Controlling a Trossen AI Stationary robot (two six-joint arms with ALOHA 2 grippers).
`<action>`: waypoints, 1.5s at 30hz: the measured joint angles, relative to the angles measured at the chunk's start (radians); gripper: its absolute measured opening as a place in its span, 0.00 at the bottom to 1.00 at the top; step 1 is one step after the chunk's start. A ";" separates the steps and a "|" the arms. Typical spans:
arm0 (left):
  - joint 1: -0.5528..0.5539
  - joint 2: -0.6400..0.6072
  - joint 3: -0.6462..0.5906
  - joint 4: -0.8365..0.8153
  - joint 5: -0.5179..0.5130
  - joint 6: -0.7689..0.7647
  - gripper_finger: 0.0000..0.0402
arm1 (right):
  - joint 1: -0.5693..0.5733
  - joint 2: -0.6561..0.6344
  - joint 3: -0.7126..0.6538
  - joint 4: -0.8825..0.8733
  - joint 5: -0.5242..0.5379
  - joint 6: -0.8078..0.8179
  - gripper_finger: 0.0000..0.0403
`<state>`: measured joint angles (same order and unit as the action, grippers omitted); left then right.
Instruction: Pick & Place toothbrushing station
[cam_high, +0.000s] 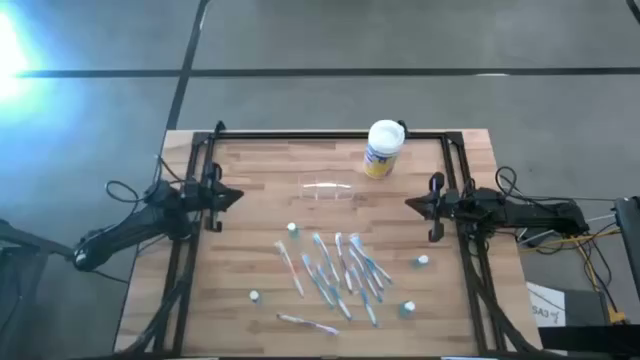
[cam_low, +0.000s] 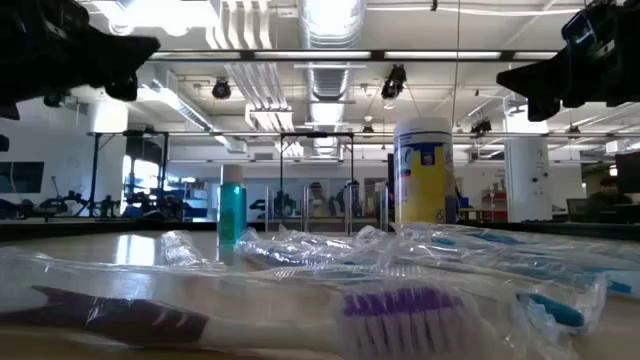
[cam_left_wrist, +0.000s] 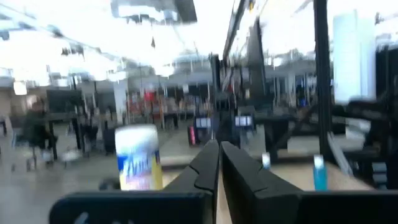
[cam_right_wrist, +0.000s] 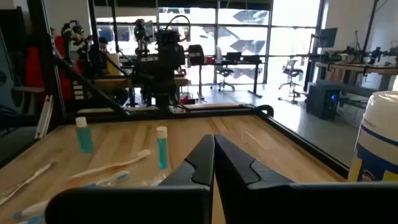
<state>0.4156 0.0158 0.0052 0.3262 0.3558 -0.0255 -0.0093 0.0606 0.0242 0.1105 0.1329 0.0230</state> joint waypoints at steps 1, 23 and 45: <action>0.000 0.000 0.000 0.024 -0.001 -0.010 0.06 | 0.000 0.000 0.000 0.000 0.000 0.000 0.02; 0.000 0.003 0.002 0.068 -0.013 -0.068 0.06 | 0.000 0.000 0.000 0.000 0.000 0.018 0.02; -0.017 0.480 0.553 -0.483 0.005 0.058 0.00 | 0.000 0.001 -0.001 -0.009 -0.001 -0.016 0.02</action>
<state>0.3989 0.4962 0.5582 -0.1566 0.3611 0.0323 -0.0090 0.0612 0.0235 0.1014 0.1323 0.0073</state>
